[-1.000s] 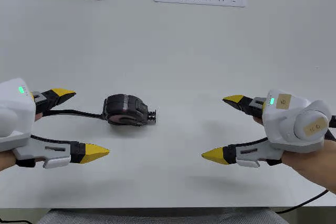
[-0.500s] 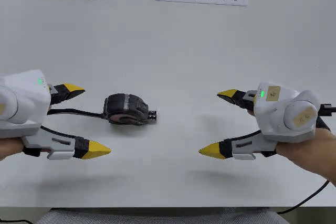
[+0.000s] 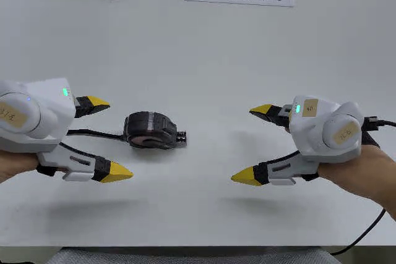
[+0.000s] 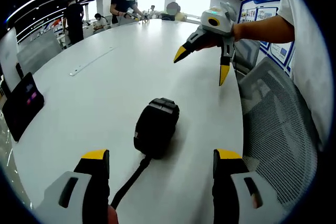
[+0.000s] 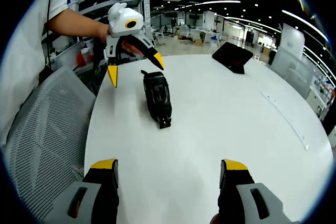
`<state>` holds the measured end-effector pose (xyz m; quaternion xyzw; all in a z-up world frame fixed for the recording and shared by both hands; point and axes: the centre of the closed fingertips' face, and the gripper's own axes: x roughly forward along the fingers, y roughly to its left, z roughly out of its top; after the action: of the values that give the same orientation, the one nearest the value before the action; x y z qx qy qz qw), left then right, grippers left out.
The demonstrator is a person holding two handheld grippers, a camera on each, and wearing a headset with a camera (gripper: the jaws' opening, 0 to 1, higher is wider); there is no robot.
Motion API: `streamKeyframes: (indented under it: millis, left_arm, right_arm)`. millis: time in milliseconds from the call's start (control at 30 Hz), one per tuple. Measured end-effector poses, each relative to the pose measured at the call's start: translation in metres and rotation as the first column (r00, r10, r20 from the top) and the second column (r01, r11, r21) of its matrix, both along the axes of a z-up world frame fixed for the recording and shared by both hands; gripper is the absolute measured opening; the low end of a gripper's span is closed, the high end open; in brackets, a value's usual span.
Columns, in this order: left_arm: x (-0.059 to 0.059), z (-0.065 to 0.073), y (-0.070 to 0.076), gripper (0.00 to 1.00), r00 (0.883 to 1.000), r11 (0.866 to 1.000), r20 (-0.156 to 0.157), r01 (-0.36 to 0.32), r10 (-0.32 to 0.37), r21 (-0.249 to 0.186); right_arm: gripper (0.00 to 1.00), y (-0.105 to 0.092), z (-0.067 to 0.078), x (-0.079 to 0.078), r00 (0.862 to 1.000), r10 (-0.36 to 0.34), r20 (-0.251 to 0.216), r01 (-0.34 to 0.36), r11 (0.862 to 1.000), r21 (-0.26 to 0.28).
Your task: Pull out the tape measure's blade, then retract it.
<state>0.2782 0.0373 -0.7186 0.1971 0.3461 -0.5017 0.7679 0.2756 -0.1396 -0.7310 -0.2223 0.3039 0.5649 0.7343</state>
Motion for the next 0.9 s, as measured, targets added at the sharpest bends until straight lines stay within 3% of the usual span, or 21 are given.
streamKeyframes:
  millis: [467,900]
  left_arm:
    - [0.012,-0.006,-0.002,0.68,0.999,0.998,0.007,0.045,-0.045,0.044]
    - [0.019,-0.015,-0.006,0.52,0.997,0.993,-0.001,0.071,-0.071,0.089]
  right_arm:
    - [0.77,0.011,-0.003,0.006,0.999,0.033,-0.004,-0.033,0.999,-0.003]
    - [0.76,0.022,-0.005,0.01,0.998,0.055,-0.007,-0.055,0.998,0.009]
